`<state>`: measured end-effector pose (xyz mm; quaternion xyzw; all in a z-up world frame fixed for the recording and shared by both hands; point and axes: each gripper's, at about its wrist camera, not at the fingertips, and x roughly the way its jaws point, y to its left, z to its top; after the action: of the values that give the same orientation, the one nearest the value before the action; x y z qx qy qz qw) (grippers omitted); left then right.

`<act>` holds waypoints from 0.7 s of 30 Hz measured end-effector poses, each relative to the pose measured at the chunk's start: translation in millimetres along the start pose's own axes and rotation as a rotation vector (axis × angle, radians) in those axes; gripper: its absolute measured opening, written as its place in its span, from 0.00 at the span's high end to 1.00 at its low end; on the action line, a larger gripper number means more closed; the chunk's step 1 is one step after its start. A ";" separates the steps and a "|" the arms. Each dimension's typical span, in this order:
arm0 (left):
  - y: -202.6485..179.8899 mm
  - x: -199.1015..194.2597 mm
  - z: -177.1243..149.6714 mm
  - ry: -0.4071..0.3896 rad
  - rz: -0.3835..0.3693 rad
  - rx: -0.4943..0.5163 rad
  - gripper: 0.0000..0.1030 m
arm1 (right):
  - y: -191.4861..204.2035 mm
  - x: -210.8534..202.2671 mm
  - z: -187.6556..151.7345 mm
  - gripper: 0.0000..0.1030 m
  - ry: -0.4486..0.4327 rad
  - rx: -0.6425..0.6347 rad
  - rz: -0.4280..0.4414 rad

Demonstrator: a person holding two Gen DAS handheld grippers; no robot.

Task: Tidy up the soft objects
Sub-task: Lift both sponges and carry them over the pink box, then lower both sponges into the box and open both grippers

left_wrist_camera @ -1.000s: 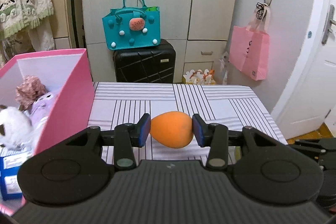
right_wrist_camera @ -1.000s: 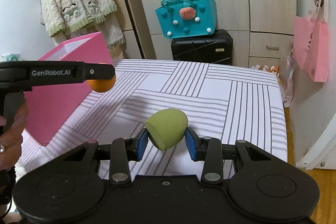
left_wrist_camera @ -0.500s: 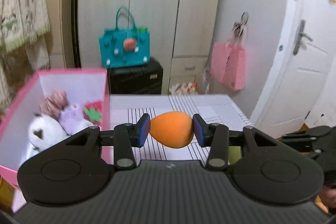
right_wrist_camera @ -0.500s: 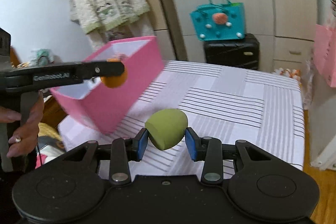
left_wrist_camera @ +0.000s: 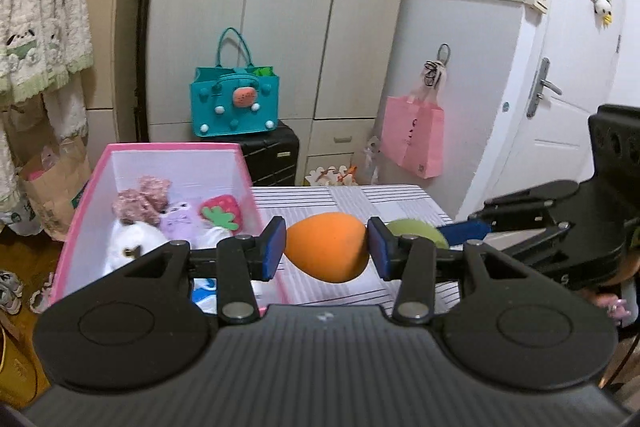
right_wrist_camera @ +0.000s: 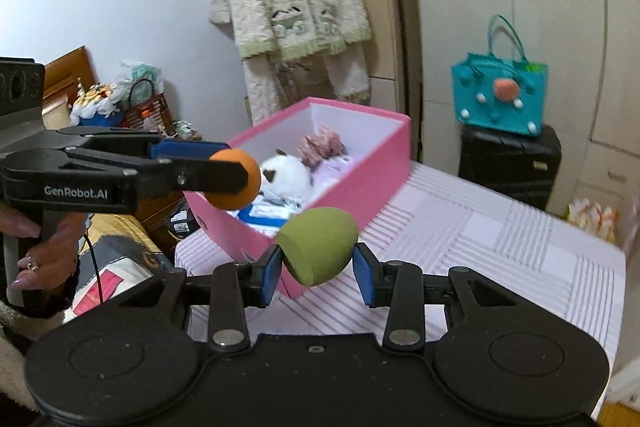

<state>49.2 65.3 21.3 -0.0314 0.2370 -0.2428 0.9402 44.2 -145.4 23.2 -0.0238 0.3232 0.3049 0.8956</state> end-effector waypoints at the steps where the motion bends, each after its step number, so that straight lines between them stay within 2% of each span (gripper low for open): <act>1: 7.1 0.3 0.1 0.003 0.011 -0.003 0.58 | 3.0 3.5 4.6 0.57 -0.002 -0.014 0.000; 5: 38.2 16.2 1.7 0.034 0.071 -0.021 0.58 | 10.9 23.3 23.5 0.56 -0.019 -0.057 -0.008; 12: 83.6 66.5 9.2 0.118 0.044 -0.047 0.58 | 9.1 63.7 56.4 0.56 -0.042 -0.104 -0.005; 16: 94.6 104.1 11.7 0.221 0.047 -0.039 0.58 | 3.6 86.9 77.0 0.56 -0.053 -0.116 -0.027; 18: 98.9 119.7 12.3 0.289 0.078 -0.036 0.58 | -1.8 97.8 85.9 0.56 -0.048 -0.103 -0.030; 21: 103.5 134.7 11.3 0.333 0.095 -0.016 0.58 | -10.4 111.7 93.0 0.56 -0.030 -0.076 -0.020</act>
<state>203.8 92.2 -44.7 0.0133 0.3927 -0.1978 0.8980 170.1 -72.2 28.8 -0.0565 0.2977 0.3085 0.9017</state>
